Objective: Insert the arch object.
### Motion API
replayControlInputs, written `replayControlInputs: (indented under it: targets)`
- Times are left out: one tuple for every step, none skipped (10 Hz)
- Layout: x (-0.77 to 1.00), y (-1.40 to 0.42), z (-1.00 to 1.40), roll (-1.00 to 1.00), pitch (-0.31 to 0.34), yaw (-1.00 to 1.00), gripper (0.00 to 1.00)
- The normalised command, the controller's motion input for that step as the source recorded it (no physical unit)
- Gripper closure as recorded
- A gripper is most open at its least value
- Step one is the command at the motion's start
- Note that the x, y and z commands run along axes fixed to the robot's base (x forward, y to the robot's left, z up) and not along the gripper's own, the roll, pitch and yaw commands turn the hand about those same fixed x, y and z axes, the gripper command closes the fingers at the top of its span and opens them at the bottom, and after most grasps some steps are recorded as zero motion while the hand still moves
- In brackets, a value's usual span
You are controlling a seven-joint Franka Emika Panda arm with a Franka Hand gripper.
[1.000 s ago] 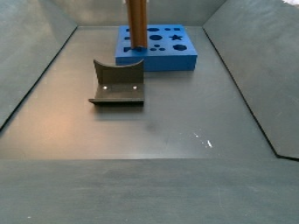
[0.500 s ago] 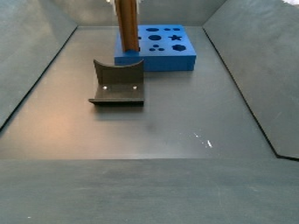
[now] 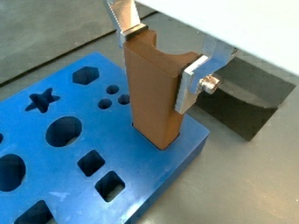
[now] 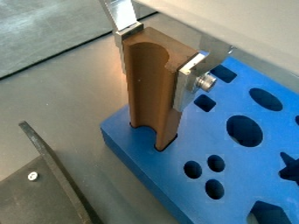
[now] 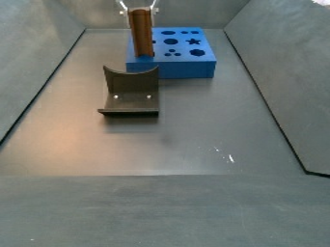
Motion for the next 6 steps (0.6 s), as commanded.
replayControlInputs:
  targets:
    - [0.15,-0.02,-0.14,0.0,0.0,-0.13,1.0]
    - [0.13,-0.03,-0.21,0.0,-0.01,-0.21,1.0]
    - [0.04,0.0,-0.3,-0.01,-0.046,-0.31,1.0]
    - [0.0,0.0,-0.21,0.0,-0.046,-0.27,1.0]
    - [0.0,0.06,0.0,-0.06,-0.019,-0.03,1.0]
    - [0.0,0.0,0.0,-0.01,0.0,0.0,1.0]
